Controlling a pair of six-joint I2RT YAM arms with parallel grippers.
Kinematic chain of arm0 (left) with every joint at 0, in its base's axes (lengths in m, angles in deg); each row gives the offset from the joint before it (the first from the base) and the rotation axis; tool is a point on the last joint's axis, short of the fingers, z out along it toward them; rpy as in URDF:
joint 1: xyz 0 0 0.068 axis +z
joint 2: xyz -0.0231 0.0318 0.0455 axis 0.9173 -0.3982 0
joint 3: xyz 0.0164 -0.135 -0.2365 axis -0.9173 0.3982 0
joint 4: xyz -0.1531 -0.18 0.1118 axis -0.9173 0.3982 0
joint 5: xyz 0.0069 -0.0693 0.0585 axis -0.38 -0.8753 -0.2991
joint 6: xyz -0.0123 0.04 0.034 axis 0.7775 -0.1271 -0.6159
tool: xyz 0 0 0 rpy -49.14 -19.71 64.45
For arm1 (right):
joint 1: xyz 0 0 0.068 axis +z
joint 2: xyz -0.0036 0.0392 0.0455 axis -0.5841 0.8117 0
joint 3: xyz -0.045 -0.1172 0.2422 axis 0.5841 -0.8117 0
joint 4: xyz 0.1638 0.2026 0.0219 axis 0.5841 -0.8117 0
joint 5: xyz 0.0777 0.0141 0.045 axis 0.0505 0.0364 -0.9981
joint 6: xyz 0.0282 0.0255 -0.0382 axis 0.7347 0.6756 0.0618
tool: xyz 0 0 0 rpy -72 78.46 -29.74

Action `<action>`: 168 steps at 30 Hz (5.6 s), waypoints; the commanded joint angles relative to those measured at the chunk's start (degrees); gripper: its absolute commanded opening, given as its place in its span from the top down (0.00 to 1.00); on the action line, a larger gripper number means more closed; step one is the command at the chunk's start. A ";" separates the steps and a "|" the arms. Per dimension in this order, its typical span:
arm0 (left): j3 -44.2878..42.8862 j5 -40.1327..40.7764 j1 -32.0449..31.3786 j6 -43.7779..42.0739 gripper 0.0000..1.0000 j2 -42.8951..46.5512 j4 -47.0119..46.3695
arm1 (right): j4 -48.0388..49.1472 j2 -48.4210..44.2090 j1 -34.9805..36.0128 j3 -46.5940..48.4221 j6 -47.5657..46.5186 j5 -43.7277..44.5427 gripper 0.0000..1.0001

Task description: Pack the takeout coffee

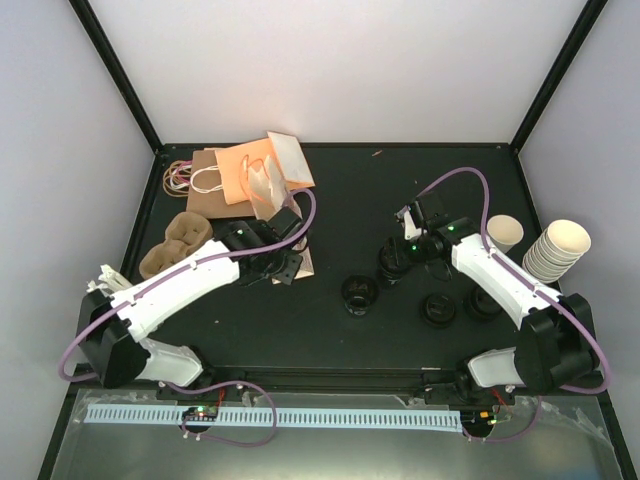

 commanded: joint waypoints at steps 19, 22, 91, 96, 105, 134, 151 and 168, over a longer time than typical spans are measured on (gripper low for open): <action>-9.91 -24.65 -0.75 -2.54 0.63 6.44 -5.41 | -6.35 1.31 0.41 0.31 -0.68 1.20 0.37; -13.01 -27.11 -1.34 -2.36 0.63 5.60 -6.49 | -6.45 1.21 0.40 0.27 -0.80 1.36 0.38; -32.78 -32.39 -2.08 2.91 0.83 -35.90 -13.51 | -3.44 -0.99 0.48 -5.06 1.91 -0.21 0.40; -31.31 -33.52 -2.03 3.29 0.83 -35.52 -14.37 | -3.48 -1.67 0.45 -5.95 1.82 1.01 0.40; -28.64 -34.86 -2.03 4.55 0.79 -36.49 -16.18 | -3.63 -1.50 0.51 -5.67 1.45 0.75 0.40; -22.84 -40.45 -1.19 7.87 0.72 -37.30 -21.76 | -2.41 -1.45 2.72 -7.80 3.54 1.68 0.40; -21.90 -39.36 -1.00 7.56 0.79 -38.68 -21.17 | -2.48 0.23 4.09 -8.15 4.46 3.06 0.40; -20.50 -38.58 -0.98 7.33 0.83 -40.23 -21.20 | -2.61 1.22 4.80 -8.21 4.81 4.09 0.40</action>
